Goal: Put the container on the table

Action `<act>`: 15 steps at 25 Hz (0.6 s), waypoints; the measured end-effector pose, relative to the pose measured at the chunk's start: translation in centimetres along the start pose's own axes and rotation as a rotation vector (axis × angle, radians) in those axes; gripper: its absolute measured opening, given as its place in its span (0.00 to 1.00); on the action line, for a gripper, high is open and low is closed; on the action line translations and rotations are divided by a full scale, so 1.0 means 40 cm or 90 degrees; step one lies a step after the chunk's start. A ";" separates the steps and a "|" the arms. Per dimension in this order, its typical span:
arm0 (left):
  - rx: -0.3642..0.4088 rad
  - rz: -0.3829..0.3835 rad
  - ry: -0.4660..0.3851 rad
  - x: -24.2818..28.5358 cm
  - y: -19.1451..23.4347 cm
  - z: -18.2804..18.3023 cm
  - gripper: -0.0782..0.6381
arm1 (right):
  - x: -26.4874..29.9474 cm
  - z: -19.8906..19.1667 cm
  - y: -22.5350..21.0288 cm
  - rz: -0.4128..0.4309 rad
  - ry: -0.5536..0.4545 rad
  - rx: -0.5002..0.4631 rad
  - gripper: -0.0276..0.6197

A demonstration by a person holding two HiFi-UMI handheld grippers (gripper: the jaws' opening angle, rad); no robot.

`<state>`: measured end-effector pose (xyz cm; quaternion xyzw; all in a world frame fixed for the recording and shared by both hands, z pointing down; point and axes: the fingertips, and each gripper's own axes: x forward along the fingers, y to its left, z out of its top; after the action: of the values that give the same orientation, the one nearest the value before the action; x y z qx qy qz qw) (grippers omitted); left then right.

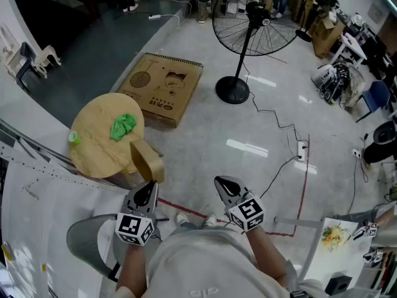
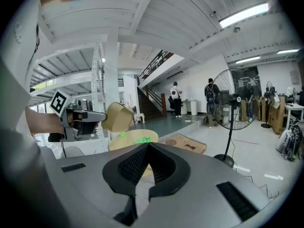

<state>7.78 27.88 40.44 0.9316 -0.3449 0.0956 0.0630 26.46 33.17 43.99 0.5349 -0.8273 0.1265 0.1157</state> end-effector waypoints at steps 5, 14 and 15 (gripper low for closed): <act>-0.012 -0.019 -0.002 -0.010 0.033 -0.009 0.14 | 0.043 0.026 0.047 0.004 -0.002 -0.007 0.08; -0.029 -0.005 0.005 -0.060 0.177 -0.056 0.14 | 0.162 0.064 0.100 0.010 0.009 -0.008 0.08; -0.033 -0.001 0.003 -0.065 0.204 -0.064 0.14 | 0.179 0.062 0.106 0.006 0.013 -0.010 0.08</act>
<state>0.16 23.86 42.78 0.9298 -0.3460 0.0889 0.0881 19.56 27.91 43.62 0.5287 -0.8296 0.1261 0.1278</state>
